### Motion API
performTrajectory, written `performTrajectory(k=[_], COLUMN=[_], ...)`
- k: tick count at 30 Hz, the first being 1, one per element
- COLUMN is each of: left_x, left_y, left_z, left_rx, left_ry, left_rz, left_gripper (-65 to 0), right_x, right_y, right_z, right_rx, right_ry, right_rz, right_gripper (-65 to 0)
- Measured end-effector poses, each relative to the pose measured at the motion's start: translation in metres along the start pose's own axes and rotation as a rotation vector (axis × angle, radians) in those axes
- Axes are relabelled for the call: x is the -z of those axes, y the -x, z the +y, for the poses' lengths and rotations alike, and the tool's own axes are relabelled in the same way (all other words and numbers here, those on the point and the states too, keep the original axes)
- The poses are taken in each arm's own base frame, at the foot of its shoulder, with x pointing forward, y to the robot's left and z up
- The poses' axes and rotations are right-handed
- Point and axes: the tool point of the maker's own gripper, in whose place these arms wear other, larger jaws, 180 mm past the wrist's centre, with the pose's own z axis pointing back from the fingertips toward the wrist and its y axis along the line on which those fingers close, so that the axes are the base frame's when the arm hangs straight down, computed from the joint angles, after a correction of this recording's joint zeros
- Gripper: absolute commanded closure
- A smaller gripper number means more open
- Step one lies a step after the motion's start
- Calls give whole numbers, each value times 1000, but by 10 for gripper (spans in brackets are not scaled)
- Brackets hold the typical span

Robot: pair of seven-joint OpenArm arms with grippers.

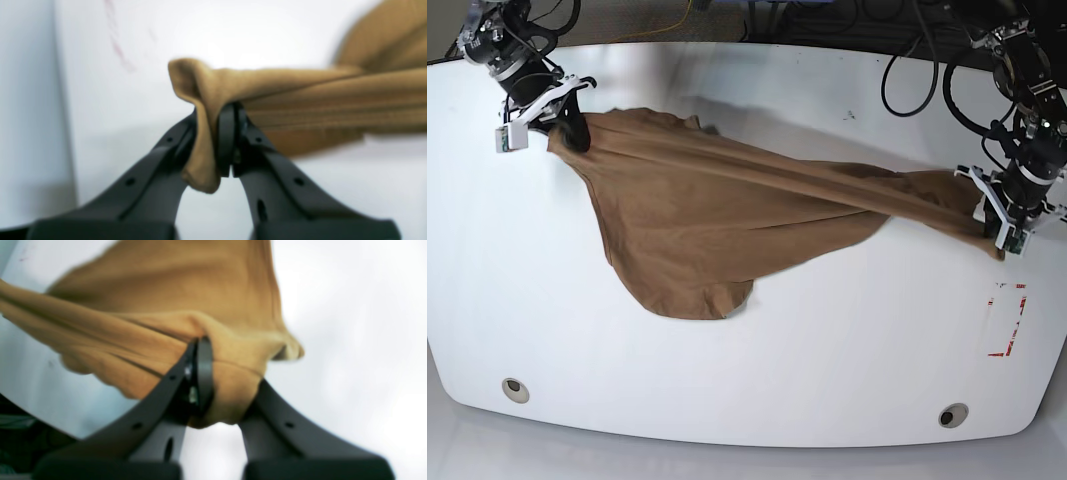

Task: Layout the t-shirt on the table in an organized manner, then fold the t-shirt properly
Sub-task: 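Lift the shirt with both grippers and swing it away from the arm bases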

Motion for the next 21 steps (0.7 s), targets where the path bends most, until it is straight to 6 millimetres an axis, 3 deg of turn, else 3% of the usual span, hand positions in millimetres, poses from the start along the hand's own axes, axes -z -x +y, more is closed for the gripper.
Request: performTrajectory(k=[5, 14, 21], left_x=[4, 15, 25], left_y=[-36, -93, -148], left_z=[11, 10, -5], left_rx=[14, 137, 248], left_ry=[-26, -67, -78], left_rz=[-79, -143, -206], left_gripper=[-25, -25, -25], right_x=[9, 30, 47], right_y=[-21, -78, -120], right_z=[1, 3, -9], right_rx=[-41, -123, -134], right_ry=[-39, -57, -63], right_rz=[1, -71, -143], right_gripper=[-20, -21, -21])
